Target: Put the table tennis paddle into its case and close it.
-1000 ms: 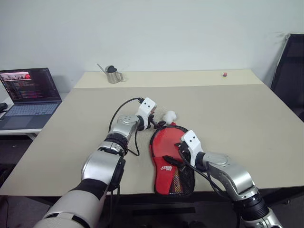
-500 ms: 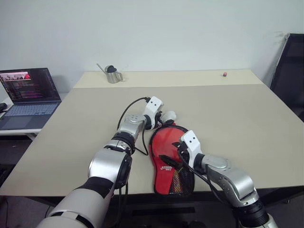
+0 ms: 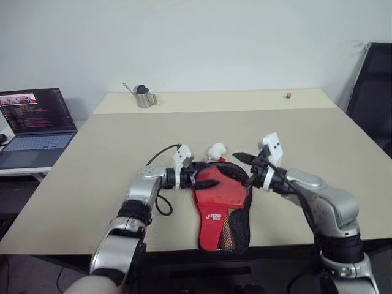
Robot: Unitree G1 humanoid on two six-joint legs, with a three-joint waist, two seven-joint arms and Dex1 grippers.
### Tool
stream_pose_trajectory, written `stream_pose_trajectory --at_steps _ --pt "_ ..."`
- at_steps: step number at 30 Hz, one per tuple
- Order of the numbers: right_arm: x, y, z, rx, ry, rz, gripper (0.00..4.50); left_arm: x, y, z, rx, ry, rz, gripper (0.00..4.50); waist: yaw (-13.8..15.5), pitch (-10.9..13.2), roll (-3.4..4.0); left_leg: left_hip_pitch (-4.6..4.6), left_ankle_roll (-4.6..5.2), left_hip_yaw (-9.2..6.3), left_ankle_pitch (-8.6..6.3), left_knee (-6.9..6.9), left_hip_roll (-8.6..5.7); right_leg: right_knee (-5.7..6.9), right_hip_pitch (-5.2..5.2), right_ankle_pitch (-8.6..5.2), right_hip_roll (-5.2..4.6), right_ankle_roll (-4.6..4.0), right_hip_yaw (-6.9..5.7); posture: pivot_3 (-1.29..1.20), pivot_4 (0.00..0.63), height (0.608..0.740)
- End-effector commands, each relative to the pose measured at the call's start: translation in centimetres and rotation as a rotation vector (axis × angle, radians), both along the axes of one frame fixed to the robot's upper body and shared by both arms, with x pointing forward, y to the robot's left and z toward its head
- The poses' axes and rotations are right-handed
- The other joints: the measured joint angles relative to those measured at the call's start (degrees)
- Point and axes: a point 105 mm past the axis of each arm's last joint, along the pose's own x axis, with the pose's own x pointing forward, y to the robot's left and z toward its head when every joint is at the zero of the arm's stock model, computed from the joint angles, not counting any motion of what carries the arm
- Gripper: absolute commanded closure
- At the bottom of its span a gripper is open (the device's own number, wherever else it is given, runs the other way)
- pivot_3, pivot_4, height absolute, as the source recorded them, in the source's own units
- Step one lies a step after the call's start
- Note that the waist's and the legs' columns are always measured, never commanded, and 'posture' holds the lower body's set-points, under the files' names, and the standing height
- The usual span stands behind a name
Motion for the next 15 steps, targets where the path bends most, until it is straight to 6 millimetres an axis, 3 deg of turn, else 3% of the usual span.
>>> stream_pose_trajectory --at_steps 1,7,15 --pt "2.3 -0.7 1.4 -0.026 -0.055 -0.046 0.0 -1.6 -0.9 0.6 0.01 -0.029 -0.047 0.01 0.0 0.0 0.01 0.03 0.0 0.02 0.0 0.0 0.0 0.03 0.01 0.0 0.0 0.0 0.02 0.0 0.15 0.74" --pt "5.1 0.8 1.0 -0.056 -0.051 -0.059 0.0 -2.6 -1.4 -0.1 0.008 -0.001 -0.025 0.01 -0.3 0.0 0.01 0.08 0.0 0.05 0.01 0.01 0.01 0.08 0.03 0.01 0.02 -0.02 0.03 0.0 0.15 0.74" --pt "10.6 3.4 0.1 -0.086 -0.007 -0.172 0.0 -3.0 -1.6 -0.2 0.003 0.007 -0.007 0.01 -0.8 0.0 0.02 0.08 -0.02 0.13 0.02 0.0 0.02 0.08 -0.04 0.03 0.01 -0.04 0.13 0.0 0.15 0.74"
